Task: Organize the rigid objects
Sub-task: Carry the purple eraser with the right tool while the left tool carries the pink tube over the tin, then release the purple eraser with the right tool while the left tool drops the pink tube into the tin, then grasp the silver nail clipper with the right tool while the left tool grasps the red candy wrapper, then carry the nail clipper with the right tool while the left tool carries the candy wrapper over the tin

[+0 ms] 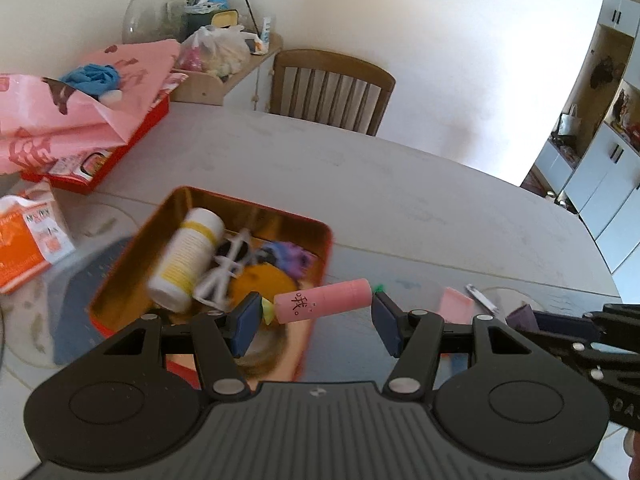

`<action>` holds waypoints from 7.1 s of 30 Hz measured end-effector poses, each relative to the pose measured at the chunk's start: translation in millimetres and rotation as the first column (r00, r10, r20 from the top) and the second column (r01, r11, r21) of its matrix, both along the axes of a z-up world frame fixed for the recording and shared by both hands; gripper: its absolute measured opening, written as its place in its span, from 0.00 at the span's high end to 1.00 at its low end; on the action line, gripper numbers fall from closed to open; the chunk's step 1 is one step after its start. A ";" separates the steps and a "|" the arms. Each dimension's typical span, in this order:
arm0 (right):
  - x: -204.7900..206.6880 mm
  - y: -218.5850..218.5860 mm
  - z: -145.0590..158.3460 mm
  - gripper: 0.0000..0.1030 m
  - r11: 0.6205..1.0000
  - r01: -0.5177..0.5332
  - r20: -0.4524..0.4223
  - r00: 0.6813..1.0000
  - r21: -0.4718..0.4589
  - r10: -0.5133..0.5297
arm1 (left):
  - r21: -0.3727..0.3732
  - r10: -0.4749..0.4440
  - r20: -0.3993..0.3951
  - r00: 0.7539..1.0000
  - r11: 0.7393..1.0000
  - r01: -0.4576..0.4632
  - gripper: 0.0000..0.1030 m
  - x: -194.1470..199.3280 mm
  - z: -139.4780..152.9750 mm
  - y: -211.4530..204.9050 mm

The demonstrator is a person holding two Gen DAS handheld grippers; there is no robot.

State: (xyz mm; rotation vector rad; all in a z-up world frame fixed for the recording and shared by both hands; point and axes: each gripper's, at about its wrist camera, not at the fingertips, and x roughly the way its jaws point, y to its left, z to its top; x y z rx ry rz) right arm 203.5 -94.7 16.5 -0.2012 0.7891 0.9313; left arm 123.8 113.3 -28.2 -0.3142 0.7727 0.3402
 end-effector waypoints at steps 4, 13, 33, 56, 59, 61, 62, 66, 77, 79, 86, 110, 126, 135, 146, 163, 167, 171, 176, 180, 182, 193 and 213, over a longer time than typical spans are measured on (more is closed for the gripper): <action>-9.6 27.3 1.0 0.81 1.000 -0.024 0.005 1.000 -0.003 0.024 | -0.009 -0.006 -0.013 1.000 1.000 0.006 0.42 1.3 -0.6 29.1; -31.7 90.9 -7.6 0.81 0.996 -0.086 -0.013 0.996 -0.025 0.086 | 0.000 -0.029 -0.012 0.999 1.000 0.029 0.42 11.0 -6.0 78.1; -32.4 187.6 -59.9 0.81 0.987 -0.115 -0.071 0.992 -0.115 0.107 | -0.020 -0.115 -0.069 0.991 0.993 0.114 0.42 66.1 -43.1 123.5; -31.6 199.5 -85.8 0.74 0.977 -0.120 -0.172 0.981 -0.175 0.089 | 0.118 -0.226 -0.156 0.962 0.962 0.245 0.42 108.6 -71.1 98.6; -30.0 194.8 -83.2 0.71 0.982 -0.104 -0.182 0.981 -0.158 0.075 | 0.095 -0.205 -0.162 0.965 0.970 0.222 0.42 108.2 -74.1 105.6; -28.3 191.6 -82.0 0.68 0.985 -0.090 -0.188 0.980 -0.148 0.061 | 0.086 -0.200 -0.161 0.966 0.973 0.215 0.40 105.9 -73.9 107.2; -29.9 189.5 -81.3 0.68 0.986 -0.084 -0.189 0.980 -0.145 0.056 | 0.087 -0.198 -0.160 0.967 0.973 0.214 0.39 104.5 -73.3 107.0; -27.4 179.7 -74.8 0.63 0.989 -0.066 -0.188 0.981 -0.129 0.041 | 0.104 -0.194 -0.157 0.968 0.972 0.212 0.34 98.7 -69.5 105.7; -33.0 153.9 -55.2 0.35 0.998 -0.020 -0.157 0.988 -0.062 0.010 | 0.109 -0.169 -0.127 0.977 0.977 0.183 0.22 69.2 -53.4 101.8; -33.4 148.2 -52.6 0.35 0.999 -0.016 -0.160 0.987 -0.050 0.007 | 0.116 -0.164 -0.120 0.979 0.977 0.178 0.22 64.3 -49.1 100.0; -34.9 127.4 -40.0 0.30 1.000 0.007 -0.153 0.988 -0.021 -0.011 | 0.120 -0.149 -0.079 0.986 0.980 0.158 0.22 46.6 -34.5 89.4; -14.9 -20.4 -26.3 0.00 0.996 0.090 -0.077 0.993 0.028 -0.088 | 0.104 -0.196 0.018 0.980 0.976 0.193 0.18 32.2 -17.6 -20.6; 65.7 -100.9 -44.5 0.00 0.969 0.246 -0.030 0.969 -0.021 -0.247 | 0.058 -0.263 -0.011 0.965 0.963 0.263 0.18 62.4 -44.9 -98.6; 104.9 -101.6 -70.9 0.02 0.965 0.253 -0.055 0.965 -0.065 -0.257 | 0.043 -0.288 -0.071 0.955 0.956 0.292 0.18 83.4 -76.5 -133.3; 128.7 -80.4 -102.2 0.16 0.972 0.189 -0.052 0.979 -0.141 -0.198 | 0.060 -0.258 -0.103 0.961 0.962 0.265 0.18 108.0 -108.1 -152.4; 135.1 -45.9 -122.1 0.61 0.980 0.027 -0.008 1.000 -0.196 -0.029 | 0.120 -0.215 -0.145 0.966 0.965 0.233 0.23 117.8 -125.7 -162.1; 131.0 -41.7 -122.5 0.76 0.977 -0.003 0.028 1.000 -0.211 0.010 | 0.125 -0.222 -0.143 0.965 0.963 0.240 0.34 118.3 -123.2 -165.7; 126.8 -35.8 -122.0 0.88 0.975 -0.032 0.041 0.998 -0.218 0.042 | 0.126 -0.228 -0.142 0.963 0.961 0.246 0.44 118.2 -121.5 -167.7; 125.2 -34.8 -121.5 0.90 0.975 -0.030 0.047 0.998 -0.222 0.042 | 0.130 -0.222 -0.140 0.965 0.962 0.240 0.59 117.6 -119.0 -165.8; 122.1 -37.0 -120.9 0.90 0.974 -0.023 0.039 0.999 -0.224 0.033 | 0.140 -0.212 -0.143 0.967 0.963 0.232 0.62 115.4 -117.7 -164.7; 120.3 -40.6 -119.3 0.90 0.976 -0.009 0.023 1.000 -0.216 0.014 | 0.136 -0.207 -0.146 0.967 0.964 0.227 0.62 113.9 -116.7 -162.6; 86.8 -63.7 -88.4 0.90 0.990 0.023 -0.023 0.999 -0.140 -0.027 | 0.105 -0.175 -0.145 0.974 0.976 0.191 0.62 94.8 -101.0 -144.2; 25.9 -39.5 -20.7 0.90 1.000 0.018 0.009 1.000 0.004 -0.018 | 0.102 -0.107 -0.052 0.993 0.988 0.112 0.62 39.3 -35.9 -82.4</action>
